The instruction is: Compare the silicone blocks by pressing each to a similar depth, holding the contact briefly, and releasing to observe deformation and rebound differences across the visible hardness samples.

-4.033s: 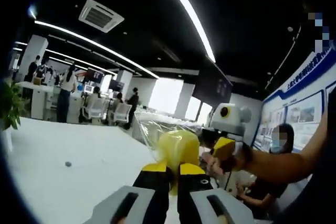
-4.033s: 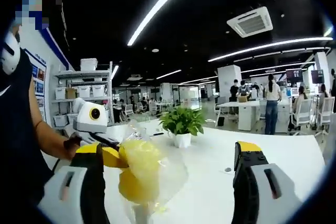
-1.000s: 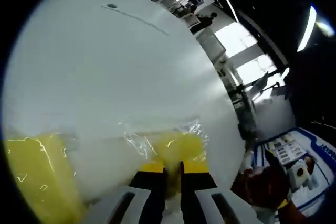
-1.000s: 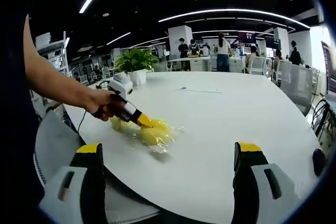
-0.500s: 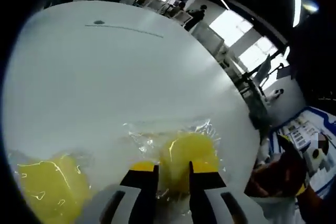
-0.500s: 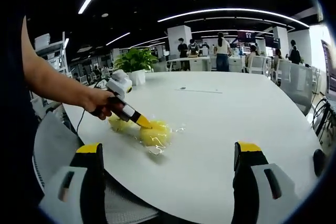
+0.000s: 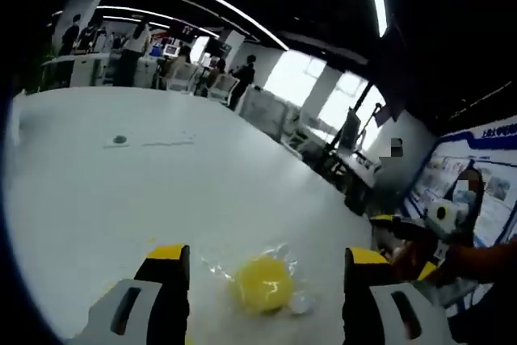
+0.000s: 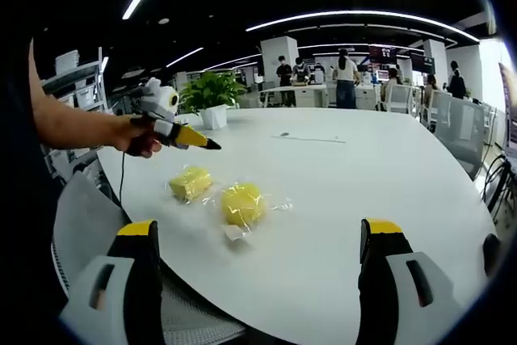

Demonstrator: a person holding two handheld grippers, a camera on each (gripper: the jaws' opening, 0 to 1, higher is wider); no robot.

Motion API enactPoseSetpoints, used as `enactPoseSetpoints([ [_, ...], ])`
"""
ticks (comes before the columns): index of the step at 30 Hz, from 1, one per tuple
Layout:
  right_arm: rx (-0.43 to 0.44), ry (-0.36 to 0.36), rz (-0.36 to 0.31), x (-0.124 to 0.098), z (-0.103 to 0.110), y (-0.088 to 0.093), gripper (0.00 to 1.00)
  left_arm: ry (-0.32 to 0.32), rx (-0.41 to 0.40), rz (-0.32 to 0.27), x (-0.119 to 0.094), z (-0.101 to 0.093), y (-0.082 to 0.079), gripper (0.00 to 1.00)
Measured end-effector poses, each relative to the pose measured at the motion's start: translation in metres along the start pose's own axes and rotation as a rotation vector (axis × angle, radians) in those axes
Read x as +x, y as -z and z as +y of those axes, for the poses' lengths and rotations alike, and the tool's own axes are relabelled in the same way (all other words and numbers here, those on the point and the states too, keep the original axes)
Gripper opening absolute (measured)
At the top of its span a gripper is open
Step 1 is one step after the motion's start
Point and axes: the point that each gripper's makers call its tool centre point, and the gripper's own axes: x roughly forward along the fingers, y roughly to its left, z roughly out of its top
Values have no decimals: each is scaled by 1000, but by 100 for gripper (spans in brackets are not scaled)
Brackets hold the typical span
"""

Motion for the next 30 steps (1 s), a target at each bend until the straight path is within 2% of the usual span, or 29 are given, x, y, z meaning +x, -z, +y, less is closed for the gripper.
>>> enactPoseSetpoints([
  [4, 2, 1, -1, 4, -3, -2, 97, -53, 98, -12, -31, 12, -9, 96],
  [6, -2, 1, -4, 6, -4, -4, 97, -73, 149, 0, -43, 18, -7, 100],
  [7, -5, 2, -6, 6, -5, -6, 97, -86, 198, -3, -52, 21, -6, 100],
  [11, -15, 2, -15, 7, -7, -12, 97, -112, 206, -29, -80, 29, -2, 100],
  [12, -19, 4, -15, 8, -7, -13, 97, -129, 204, -48, -87, 33, -2, 100],
  [13, -20, 5, -15, 8, -8, -13, 97, -148, 193, -99, -99, 38, -5, 100],
  [15, -21, 4, -13, 10, -8, -12, 97, -126, 175, -207, -116, 38, -12, 100],
  [16, -22, 3, -12, 11, -7, -12, 97, -140, 171, -219, -123, 39, -10, 100],
  [20, -35, 4, -10, 13, -5, -10, 97, -211, 166, -199, -150, 49, 10, 100],
  [22, -37, 3, -9, 15, -5, -8, 97, -218, 172, -206, -157, 48, 14, 100],
  [24, -52, -4, -7, 17, -4, -5, 97, -242, 221, -175, -167, 48, 24, 100],
  [30, -78, -21, -2, 21, 3, 2, 97, -271, 200, -153, -185, 51, 44, 100],
])
